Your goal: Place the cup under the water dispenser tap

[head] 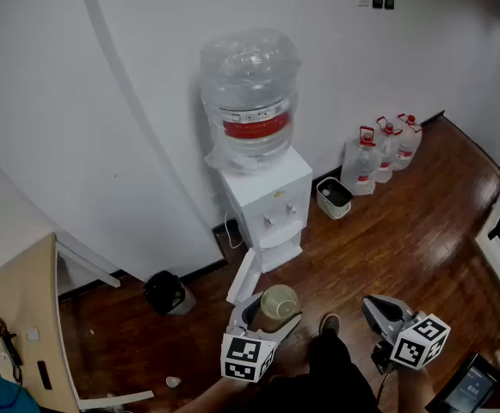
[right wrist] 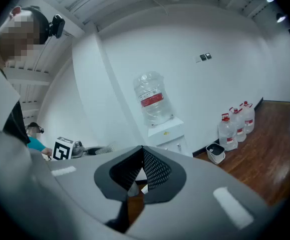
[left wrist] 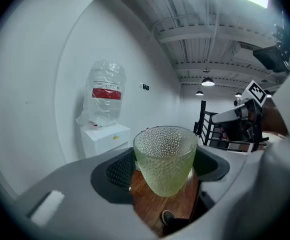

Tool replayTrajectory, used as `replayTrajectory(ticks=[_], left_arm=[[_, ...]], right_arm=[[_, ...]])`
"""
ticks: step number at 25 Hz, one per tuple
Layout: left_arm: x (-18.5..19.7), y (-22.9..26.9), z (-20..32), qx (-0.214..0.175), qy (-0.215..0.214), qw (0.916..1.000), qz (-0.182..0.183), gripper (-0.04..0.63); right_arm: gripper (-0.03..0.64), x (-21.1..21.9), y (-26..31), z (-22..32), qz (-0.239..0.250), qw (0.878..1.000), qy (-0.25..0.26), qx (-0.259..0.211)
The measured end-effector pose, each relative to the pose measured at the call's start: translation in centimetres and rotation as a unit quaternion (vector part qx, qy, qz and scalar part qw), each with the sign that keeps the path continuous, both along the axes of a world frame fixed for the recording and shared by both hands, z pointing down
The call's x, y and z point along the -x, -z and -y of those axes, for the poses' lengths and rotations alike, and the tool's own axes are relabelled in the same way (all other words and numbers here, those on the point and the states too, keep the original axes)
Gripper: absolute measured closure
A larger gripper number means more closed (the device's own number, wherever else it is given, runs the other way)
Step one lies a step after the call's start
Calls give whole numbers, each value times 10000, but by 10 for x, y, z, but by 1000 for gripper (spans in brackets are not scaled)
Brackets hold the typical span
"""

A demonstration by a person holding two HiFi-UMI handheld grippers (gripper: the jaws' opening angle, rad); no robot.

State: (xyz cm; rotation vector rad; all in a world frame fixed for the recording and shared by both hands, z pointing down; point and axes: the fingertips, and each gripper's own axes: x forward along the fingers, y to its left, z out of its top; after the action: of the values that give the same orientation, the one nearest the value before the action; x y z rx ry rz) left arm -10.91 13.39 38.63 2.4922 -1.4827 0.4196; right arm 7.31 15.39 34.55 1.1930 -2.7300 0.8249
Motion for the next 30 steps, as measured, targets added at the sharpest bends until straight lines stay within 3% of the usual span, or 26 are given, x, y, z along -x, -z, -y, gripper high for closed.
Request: replayTrajectory(ticks=[4,8,12,15,18,22,27,30], left_arm=[[-30,-21,55,118,86,9999,-29,20],[-57,-39,117,413,401,9978,-314,20],[-71,-57,172,428,616,9971,85,20],[-78,-82,209,719,809,9941,26,20],[-85,-104,237,847,738,9936,93,20],[-77,-173,283,1158,778,9898,276,20],[-60,-294,339,1660,850,9813,485,20],[-48,-348,366,1757,1140,9763,550,20]], right_arm=[[617,-31,-5,57,34,9999,105,2],[617,-62,-9,107,-37,9994,342,32],[617,-84,-20,144,-41,9979,630,156],[617,-92,-33,175,40,9964,766,365],[617,-87,-40,194,130,9941,938,533],[617,-76,-56,227,-72,9922,998,740],[617,-70,-95,262,-385,9905,855,1006],[617,-74,-126,270,-483,9872,815,1280]])
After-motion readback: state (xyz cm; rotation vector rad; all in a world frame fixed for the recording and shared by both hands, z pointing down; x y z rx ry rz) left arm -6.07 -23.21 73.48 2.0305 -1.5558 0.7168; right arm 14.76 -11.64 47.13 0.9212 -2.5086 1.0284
